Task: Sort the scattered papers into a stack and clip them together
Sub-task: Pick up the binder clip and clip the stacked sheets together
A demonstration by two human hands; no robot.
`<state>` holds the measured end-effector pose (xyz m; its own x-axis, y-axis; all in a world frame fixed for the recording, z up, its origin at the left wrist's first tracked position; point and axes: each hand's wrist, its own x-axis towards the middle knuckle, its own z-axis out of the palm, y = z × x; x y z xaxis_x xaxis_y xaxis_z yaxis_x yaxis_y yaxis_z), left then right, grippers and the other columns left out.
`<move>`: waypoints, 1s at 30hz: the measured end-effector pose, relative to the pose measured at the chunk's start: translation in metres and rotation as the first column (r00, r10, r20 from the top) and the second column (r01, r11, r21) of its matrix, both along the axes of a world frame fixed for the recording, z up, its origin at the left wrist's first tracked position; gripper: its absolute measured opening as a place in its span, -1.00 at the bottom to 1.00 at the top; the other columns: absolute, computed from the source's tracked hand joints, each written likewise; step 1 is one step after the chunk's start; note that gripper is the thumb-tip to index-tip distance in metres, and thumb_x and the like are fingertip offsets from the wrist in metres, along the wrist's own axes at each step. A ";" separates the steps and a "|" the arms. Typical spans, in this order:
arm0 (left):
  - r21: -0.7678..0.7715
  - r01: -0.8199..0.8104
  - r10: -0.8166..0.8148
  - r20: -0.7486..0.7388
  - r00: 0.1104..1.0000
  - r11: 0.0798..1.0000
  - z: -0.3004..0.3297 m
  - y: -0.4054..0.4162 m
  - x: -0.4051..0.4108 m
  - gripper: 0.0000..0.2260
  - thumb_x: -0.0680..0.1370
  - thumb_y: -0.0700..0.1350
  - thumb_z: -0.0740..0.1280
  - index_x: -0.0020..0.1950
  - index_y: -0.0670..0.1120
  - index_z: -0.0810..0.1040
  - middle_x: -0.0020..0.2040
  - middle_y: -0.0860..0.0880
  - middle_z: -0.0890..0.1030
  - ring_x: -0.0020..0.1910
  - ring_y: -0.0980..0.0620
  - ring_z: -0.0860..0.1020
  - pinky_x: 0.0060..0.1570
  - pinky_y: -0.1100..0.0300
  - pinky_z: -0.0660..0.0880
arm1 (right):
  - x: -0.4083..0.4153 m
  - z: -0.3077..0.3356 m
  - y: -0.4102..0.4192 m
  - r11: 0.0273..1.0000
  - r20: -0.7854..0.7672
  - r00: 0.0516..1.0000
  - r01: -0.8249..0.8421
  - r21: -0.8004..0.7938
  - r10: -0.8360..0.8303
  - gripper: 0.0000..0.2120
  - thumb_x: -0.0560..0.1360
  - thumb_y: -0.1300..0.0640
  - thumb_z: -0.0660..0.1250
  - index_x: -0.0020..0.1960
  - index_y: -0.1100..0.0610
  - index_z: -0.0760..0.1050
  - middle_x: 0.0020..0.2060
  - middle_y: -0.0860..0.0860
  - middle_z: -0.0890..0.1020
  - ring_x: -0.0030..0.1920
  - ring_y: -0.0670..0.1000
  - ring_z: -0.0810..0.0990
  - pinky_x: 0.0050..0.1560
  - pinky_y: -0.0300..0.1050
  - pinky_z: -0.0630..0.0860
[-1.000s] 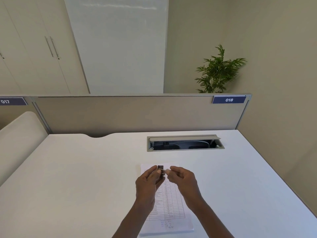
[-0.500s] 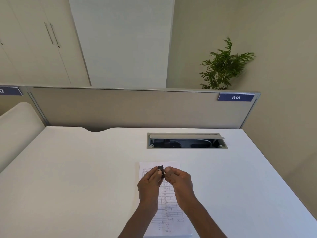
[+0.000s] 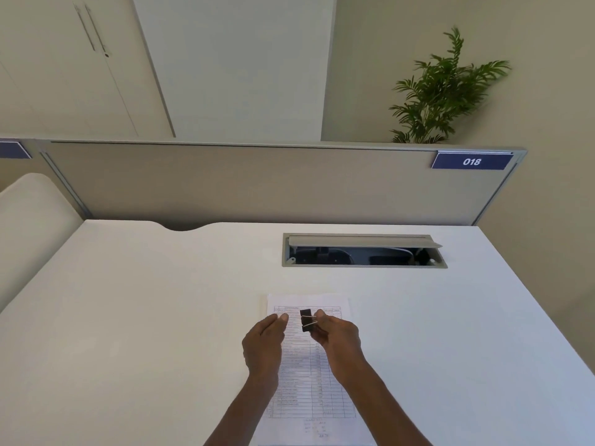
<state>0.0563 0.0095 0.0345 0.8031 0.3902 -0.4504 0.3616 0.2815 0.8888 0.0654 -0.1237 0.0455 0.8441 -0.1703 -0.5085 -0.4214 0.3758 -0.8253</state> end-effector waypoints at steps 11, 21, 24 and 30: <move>0.384 0.075 0.021 -0.241 0.970 0.920 -0.032 0.014 0.018 -0.53 0.41 -0.25 0.50 0.30 -0.22 0.51 0.19 -0.16 0.63 0.20 -0.11 0.57 0.18 0.14 0.39 | 0.006 -0.043 -0.012 0.987 -0.251 0.956 -0.159 -0.014 0.151 -0.76 0.53 0.08 0.40 0.03 0.26 0.63 -0.05 0.21 0.72 -0.08 0.10 0.67 -0.11 -0.03 0.60; 0.468 0.305 -0.097 -0.418 0.903 0.829 -0.035 0.013 0.030 -0.77 0.43 -0.08 0.39 -0.24 -0.22 0.45 -0.26 -0.11 0.58 -0.32 -0.04 0.46 -0.28 0.14 0.42 | 0.011 -0.056 -0.012 0.983 -0.233 0.959 -0.175 -0.055 0.158 -0.80 0.53 0.14 0.39 -0.02 0.29 0.64 -0.12 0.21 0.73 -0.18 0.07 0.65 -0.11 -0.05 0.58; 0.462 0.348 -0.136 -0.430 0.892 0.816 -0.031 0.014 0.035 -0.69 0.42 -0.09 0.40 -0.38 -0.13 0.31 -0.49 0.01 0.38 -0.48 0.03 0.35 -0.43 0.24 0.26 | 0.010 -0.060 -0.013 0.980 -0.218 0.960 -0.191 -0.051 0.176 -0.80 0.53 0.13 0.39 -0.01 0.28 0.65 -0.12 0.20 0.73 -0.15 0.09 0.67 -0.08 -0.03 0.59; 0.438 0.458 -0.207 -0.509 0.836 0.773 -0.033 0.012 0.042 -0.75 0.36 0.01 0.39 -0.32 -0.15 0.46 -0.40 -0.03 0.54 -0.33 -0.04 0.53 -0.29 0.18 0.41 | 0.009 -0.063 -0.012 0.978 -0.195 0.964 -0.196 -0.075 0.178 -0.79 0.52 0.13 0.41 -0.05 0.30 0.65 -0.12 0.26 0.71 -0.20 0.09 0.65 -0.09 -0.04 0.58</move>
<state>0.0983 0.0218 0.0020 0.7138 0.4052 -0.5712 0.7001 -0.3899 0.5983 0.0740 -0.1361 -0.0175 0.7571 -0.0728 -0.6493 -0.6266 0.2009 -0.7531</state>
